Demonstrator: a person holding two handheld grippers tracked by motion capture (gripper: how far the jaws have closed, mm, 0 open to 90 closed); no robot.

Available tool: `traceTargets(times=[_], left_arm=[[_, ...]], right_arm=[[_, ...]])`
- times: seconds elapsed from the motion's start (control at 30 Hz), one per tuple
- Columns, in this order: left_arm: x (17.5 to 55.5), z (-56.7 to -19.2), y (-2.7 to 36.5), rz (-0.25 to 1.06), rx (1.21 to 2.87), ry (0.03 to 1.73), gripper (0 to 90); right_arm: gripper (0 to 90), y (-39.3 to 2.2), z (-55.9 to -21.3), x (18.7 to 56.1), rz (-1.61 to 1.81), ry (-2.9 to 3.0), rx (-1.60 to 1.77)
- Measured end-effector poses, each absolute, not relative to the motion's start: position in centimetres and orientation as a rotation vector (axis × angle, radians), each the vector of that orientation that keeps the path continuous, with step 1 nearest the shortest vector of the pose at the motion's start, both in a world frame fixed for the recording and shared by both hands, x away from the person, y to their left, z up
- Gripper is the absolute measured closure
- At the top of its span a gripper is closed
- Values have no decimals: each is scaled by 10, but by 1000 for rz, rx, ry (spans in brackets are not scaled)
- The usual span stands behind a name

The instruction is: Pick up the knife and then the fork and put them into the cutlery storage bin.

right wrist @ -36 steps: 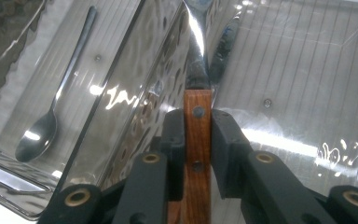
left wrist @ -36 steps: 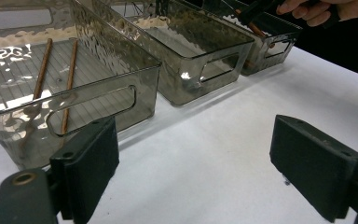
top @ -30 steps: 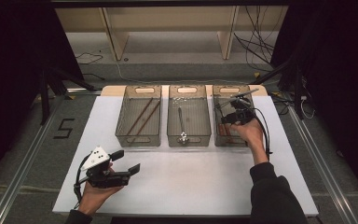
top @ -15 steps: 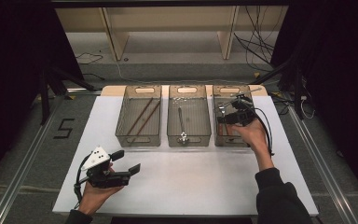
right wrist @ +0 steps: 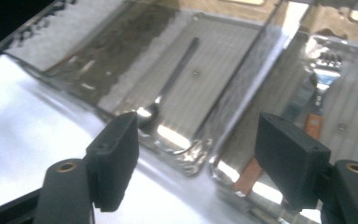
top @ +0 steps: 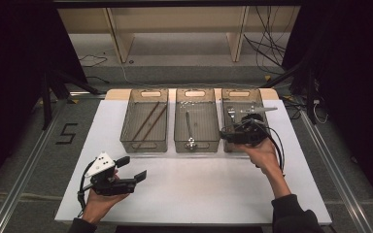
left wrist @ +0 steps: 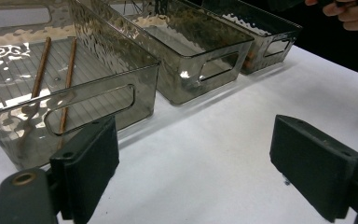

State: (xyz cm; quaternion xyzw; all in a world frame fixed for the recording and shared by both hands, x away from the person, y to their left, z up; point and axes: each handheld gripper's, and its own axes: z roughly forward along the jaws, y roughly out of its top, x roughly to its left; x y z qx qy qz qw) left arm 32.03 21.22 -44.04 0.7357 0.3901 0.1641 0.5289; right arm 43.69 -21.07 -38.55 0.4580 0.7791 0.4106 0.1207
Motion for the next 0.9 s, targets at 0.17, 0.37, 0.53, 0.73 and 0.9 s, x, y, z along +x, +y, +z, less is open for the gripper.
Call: traceTargets(times=[0.17,0.37,0.53,0.73,0.9], left_arm=[[320,-441,212,385,1759,932,149],[321,-441,211,378,1764,935,149],[321,-441,210,374,1765,934,149],[321,-441,211,369,1774,931,148],[321,-441,210,364,1778,928,149]], right_arm=[[290,-208,-389,417,1270,2279,1280],[280,-208,-396,398,1335,2279,1237],[278,-207,-401,385,1373,2280,1214],[278,-206,-409,370,1387,2285,1184],[273,-209,-413,362,1416,2268,1181]])
